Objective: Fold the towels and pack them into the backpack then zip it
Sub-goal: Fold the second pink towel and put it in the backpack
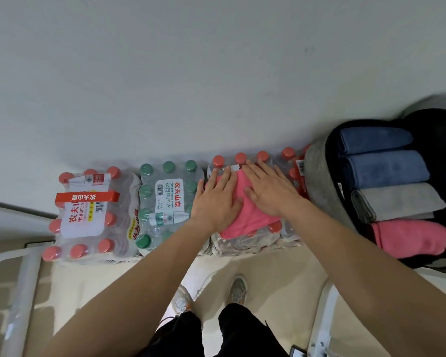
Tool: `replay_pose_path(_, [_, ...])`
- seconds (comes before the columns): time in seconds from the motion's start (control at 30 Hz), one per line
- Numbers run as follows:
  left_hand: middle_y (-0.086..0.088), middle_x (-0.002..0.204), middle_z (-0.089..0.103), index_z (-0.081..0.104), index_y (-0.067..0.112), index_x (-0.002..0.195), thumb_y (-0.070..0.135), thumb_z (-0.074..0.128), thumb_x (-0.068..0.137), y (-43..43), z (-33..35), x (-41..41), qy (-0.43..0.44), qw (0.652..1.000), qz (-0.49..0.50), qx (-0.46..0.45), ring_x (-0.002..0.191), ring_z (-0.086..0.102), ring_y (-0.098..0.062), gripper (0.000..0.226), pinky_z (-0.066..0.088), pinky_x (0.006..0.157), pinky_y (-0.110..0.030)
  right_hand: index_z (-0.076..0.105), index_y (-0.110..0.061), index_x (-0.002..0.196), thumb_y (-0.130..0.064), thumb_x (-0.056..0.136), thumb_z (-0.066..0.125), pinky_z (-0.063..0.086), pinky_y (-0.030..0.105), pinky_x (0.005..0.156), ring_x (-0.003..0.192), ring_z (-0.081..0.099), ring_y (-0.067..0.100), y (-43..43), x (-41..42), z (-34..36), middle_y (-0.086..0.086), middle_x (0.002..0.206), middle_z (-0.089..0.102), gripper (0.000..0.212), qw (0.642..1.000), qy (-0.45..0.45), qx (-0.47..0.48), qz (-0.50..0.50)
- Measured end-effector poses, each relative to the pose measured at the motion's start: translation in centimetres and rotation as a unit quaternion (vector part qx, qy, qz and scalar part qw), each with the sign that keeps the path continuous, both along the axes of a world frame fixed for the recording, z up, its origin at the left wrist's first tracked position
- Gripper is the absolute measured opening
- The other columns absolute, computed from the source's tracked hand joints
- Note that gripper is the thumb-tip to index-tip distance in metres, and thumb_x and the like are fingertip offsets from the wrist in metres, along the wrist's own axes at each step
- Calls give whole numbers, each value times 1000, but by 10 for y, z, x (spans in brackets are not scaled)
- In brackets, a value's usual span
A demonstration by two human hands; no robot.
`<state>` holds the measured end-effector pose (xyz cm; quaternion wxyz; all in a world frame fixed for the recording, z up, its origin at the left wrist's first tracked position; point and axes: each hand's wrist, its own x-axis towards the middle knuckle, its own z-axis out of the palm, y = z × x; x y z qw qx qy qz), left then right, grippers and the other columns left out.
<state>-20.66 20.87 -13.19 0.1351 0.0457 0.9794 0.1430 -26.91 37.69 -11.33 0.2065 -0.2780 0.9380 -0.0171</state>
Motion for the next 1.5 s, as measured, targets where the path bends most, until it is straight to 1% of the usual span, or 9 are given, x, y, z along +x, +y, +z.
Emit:
replay_pose_path(0.13, [-11, 130, 55, 41, 19, 140, 26, 46, 95, -21, 23, -25, -27, 991, 78, 104, 111, 58, -36, 46, 50, 90, -48, 32, -20, 148, -18, 89, 51, 39, 46, 106, 133, 37, 28, -7, -28, 19, 7, 146, 40, 63, 998, -46, -31, -11])
replay_pose_path(0.23, [-11, 118, 61, 40, 16, 137, 31, 60, 88, -34, 30, -30, -101, 988, 92, 74, 105, 61, -33, 55, 51, 87, -43, 49, -20, 135, -25, 80, 59, 45, 41, 100, 120, 46, 28, -11, -39, 33, 9, 129, 50, 56, 997, -79, 15, 14])
replay_pose_path(0.37, [-3, 105, 67, 62, 16, 111, 35, 71, 82, -43, 40, -39, -160, 975, 126, 93, 93, 64, -24, 36, 53, 82, -37, 63, -19, 88, -31, 75, 67, 53, 36, 74, 84, 59, 25, -10, -47, 41, 6, 95, 62, 18, 997, -80, 20, 11])
replay_pose_path(0.5, [-1, 95, 69, 63, 22, 101, 40, 71, 81, -50, 45, -46, -79, 975, 185, 99, 85, 64, -23, 28, 52, 75, -34, 58, -22, 97, -37, 83, 71, 49, 34, 74, 86, 61, 21, -1, -52, 37, 0, 96, 62, 24, 991, -107, -61, -58])
replay_pose_path(0.67, [-5, 85, 70, 63, 14, 104, 18, 73, 82, -43, 46, -45, -59, 921, 279, 265, 79, 69, -24, 25, 59, 77, -39, 60, -14, 100, -10, 92, 65, 56, 30, 52, 56, 69, 16, 0, -45, 34, 8, 79, 69, 10, 929, -199, -221, -221])
replay_pose_path(0.9, [-7, 88, 71, 66, 18, 93, 6, 74, 77, -45, 48, -38, -61, 871, 326, 363, 84, 72, -30, 21, 61, 77, -46, 56, -14, 110, -1, 96, 56, 62, 34, 69, 77, 74, 24, 1, -28, 38, 13, 97, 65, 18, 849, -266, -333, -312])
replay_pose_path(1.13, [5, 95, 68, 72, 25, 95, 13, 76, 80, -60, 52, -17, -51, 925, 205, 315, 96, 65, -18, 19, 52, 87, -32, 64, -28, 96, -8, 83, 70, 58, 40, 84, 88, 69, 18, 8, -10, 39, -2, 96, 67, 24, 890, -204, -318, -254])
replay_pose_path(1.33, [8, 95, 67, 68, 28, 95, 12, 69, 85, -58, 46, 11, -35, 949, 142, 281, 85, 65, -13, 19, 53, 75, -25, 66, -33, 95, -12, 83, 63, 46, 22, 65, 79, 61, 13, 20, 23, 37, -7, 96, 66, 25, 901, -168, -321, -238])
replay_pose_path(1.5, [5, 114, 59, 67, 23, 96, 7, 73, 78, -54, 31, 29, 21, 965, 86, 246, 101, 58, -13, 25, 50, 93, -29, 72, -25, 85, -27, 92, 65, 44, 38, 105, 118, 57, 19, 22, 36, 21, 1, 127, 62, 10, 892, -133, -345, -261])
